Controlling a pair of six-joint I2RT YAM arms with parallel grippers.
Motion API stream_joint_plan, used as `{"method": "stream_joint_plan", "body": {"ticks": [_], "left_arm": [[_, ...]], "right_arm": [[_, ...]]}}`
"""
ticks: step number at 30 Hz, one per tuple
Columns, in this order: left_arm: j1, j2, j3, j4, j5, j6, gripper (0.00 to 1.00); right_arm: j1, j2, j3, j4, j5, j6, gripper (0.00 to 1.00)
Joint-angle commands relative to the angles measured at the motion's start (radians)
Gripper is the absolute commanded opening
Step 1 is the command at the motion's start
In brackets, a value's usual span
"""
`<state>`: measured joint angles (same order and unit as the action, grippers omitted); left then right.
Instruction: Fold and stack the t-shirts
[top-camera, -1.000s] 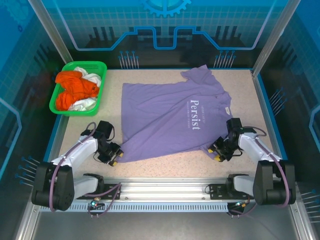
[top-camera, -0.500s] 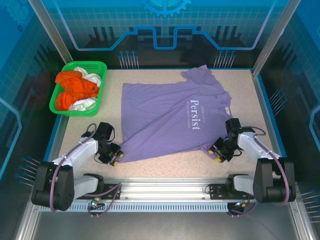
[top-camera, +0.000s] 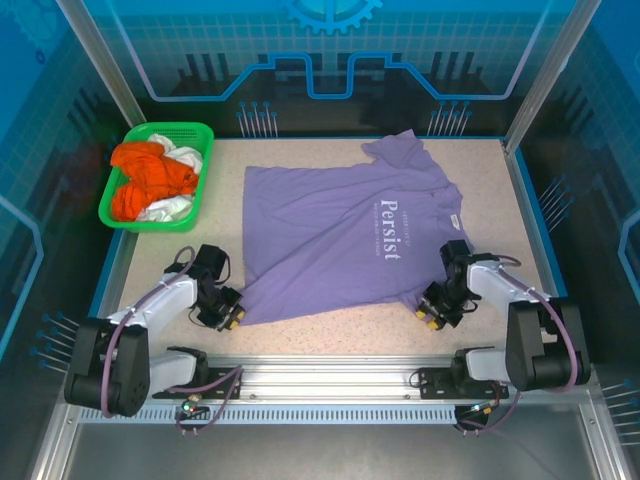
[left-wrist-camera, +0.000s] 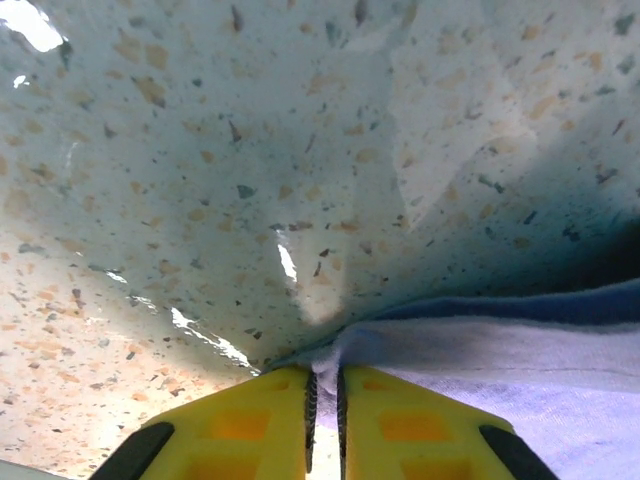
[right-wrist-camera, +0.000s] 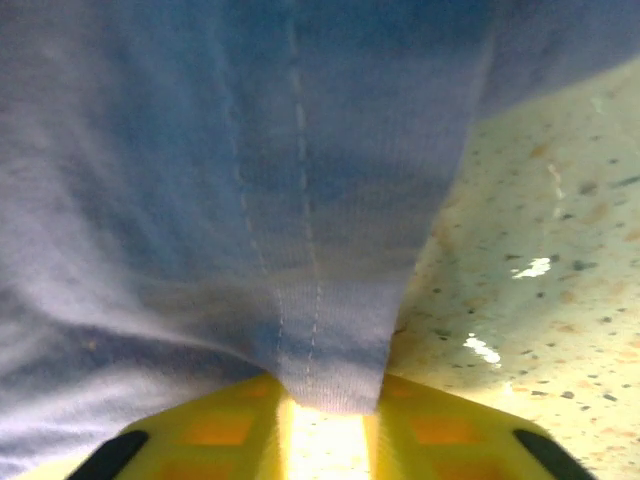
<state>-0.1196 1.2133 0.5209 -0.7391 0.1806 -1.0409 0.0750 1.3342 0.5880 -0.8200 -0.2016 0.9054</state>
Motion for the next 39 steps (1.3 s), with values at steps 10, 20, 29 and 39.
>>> {"method": "stream_joint_plan", "body": {"ticks": [10, 20, 29, 39], "left_arm": [[-0.011, 0.058, 0.053, -0.041, -0.037, 0.06, 0.0], [-0.063, 0.035, 0.268, -0.303, -0.057, 0.227, 0.0], [-0.181, 0.014, 0.272, -0.484, 0.034, 0.266, 0.0], [-0.199, 0.014, 0.294, -0.552, -0.032, 0.284, 0.0]], "right_arm": [[0.037, -0.003, 0.084, -0.103, 0.099, -0.003, 0.0], [0.036, -0.17, 0.282, -0.346, 0.11, -0.076, 0.0], [0.045, -0.242, 0.41, -0.654, 0.164, -0.145, 0.0], [0.172, -0.33, 0.412, -0.79, 0.143, -0.078, 0.0]]}}
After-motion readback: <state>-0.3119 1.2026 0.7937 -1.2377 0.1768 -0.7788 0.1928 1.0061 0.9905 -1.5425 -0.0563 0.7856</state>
